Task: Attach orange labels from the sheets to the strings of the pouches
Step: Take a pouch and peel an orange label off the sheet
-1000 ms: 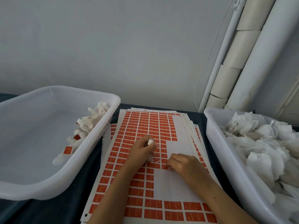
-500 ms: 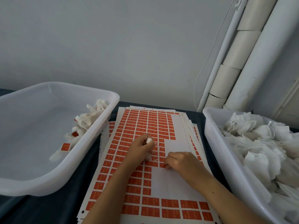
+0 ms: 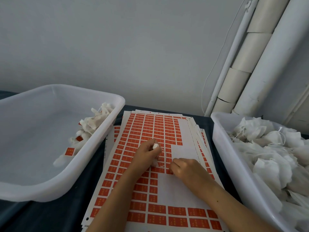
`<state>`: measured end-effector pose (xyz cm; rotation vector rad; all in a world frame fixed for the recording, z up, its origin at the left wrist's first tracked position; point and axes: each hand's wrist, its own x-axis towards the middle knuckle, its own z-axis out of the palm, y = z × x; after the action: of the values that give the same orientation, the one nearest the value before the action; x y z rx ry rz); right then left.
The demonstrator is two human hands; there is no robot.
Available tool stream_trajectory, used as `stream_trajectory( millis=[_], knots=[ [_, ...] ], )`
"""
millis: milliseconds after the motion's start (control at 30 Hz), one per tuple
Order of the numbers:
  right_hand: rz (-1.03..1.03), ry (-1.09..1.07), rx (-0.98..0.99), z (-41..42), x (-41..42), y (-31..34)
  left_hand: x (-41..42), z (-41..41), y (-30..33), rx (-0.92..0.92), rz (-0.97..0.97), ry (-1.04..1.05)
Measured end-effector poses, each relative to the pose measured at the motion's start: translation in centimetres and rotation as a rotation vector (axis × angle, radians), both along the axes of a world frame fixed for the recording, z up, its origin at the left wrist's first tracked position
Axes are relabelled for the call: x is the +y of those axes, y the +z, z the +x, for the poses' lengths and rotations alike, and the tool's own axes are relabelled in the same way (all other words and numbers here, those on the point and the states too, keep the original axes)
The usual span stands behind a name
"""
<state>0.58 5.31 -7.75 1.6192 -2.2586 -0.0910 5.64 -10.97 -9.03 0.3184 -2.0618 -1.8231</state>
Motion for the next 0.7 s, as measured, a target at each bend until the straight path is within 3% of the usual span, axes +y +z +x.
stream_trajectory(
  millis=[200, 500, 700],
  knots=[
    [0.077, -0.005, -0.181, -0.6, 0.3, 0.5, -0.2, -0.2, -0.1, -0.002, -0.001, 0.002],
    [-0.081, -0.014, -0.036, 0.4, 0.1, -0.2, -0.1, -0.2, -0.1, 0.004, 0.015, -0.005],
    [0.027, -0.021, -0.082, 0.2, 0.4, 0.3, -0.1, -0.1, 0.0, -0.008, 0.005, 0.002]
  ],
)
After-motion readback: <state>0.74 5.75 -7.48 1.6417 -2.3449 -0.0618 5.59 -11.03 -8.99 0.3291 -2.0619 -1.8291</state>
